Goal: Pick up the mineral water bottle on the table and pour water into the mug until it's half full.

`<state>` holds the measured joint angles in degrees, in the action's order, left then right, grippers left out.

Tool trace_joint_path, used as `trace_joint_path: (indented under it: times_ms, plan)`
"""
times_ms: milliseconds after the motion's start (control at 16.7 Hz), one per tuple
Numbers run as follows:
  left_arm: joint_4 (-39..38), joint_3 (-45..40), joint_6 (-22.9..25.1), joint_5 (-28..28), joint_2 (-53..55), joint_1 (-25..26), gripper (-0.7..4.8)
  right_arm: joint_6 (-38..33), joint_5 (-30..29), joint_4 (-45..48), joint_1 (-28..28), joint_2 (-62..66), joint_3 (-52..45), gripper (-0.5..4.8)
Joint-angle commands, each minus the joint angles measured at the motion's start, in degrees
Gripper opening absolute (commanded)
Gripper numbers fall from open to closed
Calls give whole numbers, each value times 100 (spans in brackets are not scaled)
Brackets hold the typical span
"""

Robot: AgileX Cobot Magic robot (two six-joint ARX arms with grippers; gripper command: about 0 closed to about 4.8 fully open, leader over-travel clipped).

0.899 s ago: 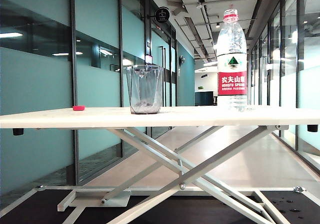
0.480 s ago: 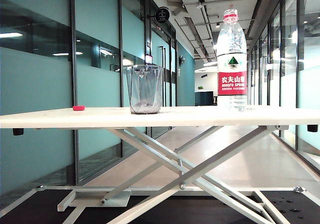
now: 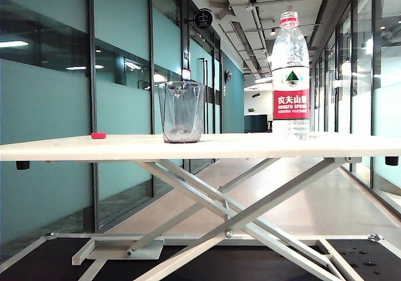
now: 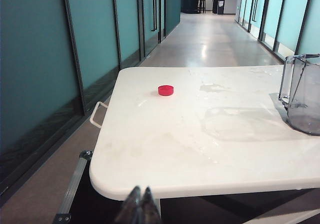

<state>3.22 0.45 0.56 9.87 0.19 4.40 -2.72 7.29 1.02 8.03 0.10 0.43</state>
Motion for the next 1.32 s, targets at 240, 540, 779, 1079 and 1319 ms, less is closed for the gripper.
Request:
trace_joint_path:
  times_ms: [240,540,779,1079,1319]
  plan:
    - [70,13,-72,70,2,2,-5,-15,-15,87,-4,-13,-11,-6]
    - [79,13,-966,2201,2,0,-5,-15,-920,92,-4,-13,-11,-6]
    - [129,13,-848,4006,2,0,-5,-28,-2205,114,-2,-13,-13,-5]
    - [315,13,-647,4033,2,0,-5,249,-2238,273,0,-13,-13,398]
    - [326,13,-730,4035,2,0,-5,529,-2238,828,-2,48,-13,479]
